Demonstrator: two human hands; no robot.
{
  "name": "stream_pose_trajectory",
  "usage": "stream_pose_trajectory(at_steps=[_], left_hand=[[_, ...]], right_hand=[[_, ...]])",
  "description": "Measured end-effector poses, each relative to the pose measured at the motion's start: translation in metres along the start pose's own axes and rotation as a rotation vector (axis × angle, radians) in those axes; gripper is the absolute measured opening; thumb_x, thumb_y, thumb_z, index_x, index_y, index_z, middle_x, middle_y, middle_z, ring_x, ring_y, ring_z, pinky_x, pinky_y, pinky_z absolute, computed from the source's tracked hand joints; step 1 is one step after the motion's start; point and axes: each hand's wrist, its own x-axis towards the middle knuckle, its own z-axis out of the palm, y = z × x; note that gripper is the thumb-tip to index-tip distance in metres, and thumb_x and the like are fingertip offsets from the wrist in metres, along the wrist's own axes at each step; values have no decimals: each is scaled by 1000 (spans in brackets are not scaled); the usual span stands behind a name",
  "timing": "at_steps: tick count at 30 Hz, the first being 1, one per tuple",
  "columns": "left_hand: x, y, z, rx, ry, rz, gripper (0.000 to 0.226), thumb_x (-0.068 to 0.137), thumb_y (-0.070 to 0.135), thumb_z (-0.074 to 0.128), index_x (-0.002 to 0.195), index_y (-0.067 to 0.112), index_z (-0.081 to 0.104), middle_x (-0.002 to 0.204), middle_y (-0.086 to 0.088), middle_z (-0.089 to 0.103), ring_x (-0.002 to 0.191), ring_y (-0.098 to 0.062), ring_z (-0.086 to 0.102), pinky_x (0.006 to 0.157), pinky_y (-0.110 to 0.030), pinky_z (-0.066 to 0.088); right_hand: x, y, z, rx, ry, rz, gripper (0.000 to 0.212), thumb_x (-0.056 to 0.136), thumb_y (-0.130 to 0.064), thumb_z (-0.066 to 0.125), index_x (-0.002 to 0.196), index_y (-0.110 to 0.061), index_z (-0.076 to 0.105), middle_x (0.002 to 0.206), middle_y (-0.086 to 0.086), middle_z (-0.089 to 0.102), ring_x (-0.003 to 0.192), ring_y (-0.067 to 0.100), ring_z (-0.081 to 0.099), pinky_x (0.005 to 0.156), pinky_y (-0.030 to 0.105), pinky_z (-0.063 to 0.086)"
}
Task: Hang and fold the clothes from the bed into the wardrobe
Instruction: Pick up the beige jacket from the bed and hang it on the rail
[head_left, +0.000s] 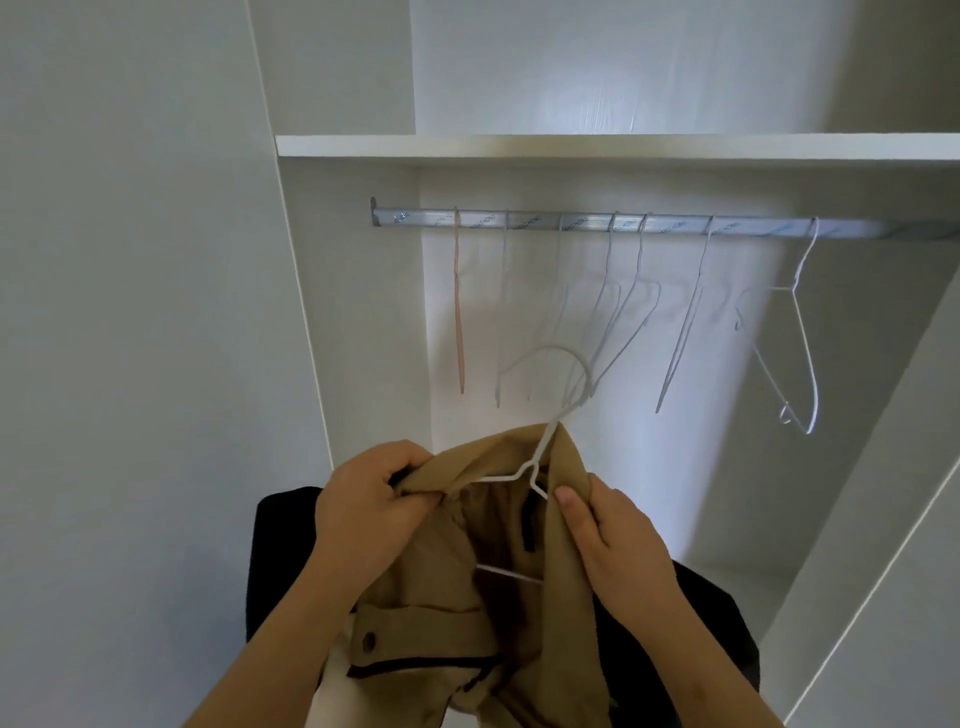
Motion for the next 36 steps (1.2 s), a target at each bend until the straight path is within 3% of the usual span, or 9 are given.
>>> stream_pose_trajectory(at_steps=[6,10,15,22,25,27,29,31,36], left_hand=[[-2,-14,-8,168,-246,-12,19,81,10,65,78,29,61,84,12,59,84,-7,54,77,-26,43],[-7,-16,-21,572,-102,-134,21,86,11,54,76,30,53,85,9,46,86,-15,50,70,-24,39],[-22,-2,-20,150,77,-340,35,74,-9,50,62,21,38,62,4,43,54,-8,39,45,-14,33],[-81,10,22,-188,-934,-234,33,85,14,63,87,44,51,77,20,58,69,8,57,73,-15,48],[-66,1,14,91,-286,114,7,87,34,54,87,37,61,74,29,56,80,5,55,71,-12,46],[-50,2,10,278,38,317,30,84,45,48,103,27,64,97,21,57,94,4,51,82,-16,40],[-37,3,14,390,-161,257,46,85,55,45,115,23,59,113,10,57,108,-3,49,93,-25,37],[-31,2,21,458,-403,127,38,87,61,39,100,28,55,95,12,59,94,-6,57,83,-20,42],[-31,4,38,541,-155,134,49,79,68,21,78,28,49,70,12,47,66,-3,44,55,-7,23]], right_hand=[[-1,0,7,21,17,93,27,90,-52,34,69,-37,42,68,-14,56,66,0,53,55,12,35],[0,7,10,-37,29,147,29,94,-47,37,71,-30,43,68,-12,56,65,1,52,54,13,31],[-4,7,22,-114,0,160,32,95,-46,35,69,-28,38,67,-9,55,63,3,51,53,19,34],[-9,8,11,-131,47,156,30,93,-46,33,81,-24,48,69,-8,57,66,10,52,56,27,35],[-14,8,6,-72,70,170,32,93,-46,34,74,-24,46,67,-7,57,66,8,52,56,26,36],[-16,7,1,-25,94,186,33,94,-44,36,69,-24,43,65,-7,56,64,5,51,55,24,35],[-18,5,-5,10,95,173,32,94,-42,37,69,-25,45,65,-8,56,64,4,52,55,22,34],[-22,2,-9,65,95,144,29,94,-39,39,71,-26,48,65,-8,56,64,3,53,56,21,35],[-23,-6,-30,-33,279,-79,17,94,-16,52,96,-13,68,91,-10,54,80,3,48,75,11,31]])
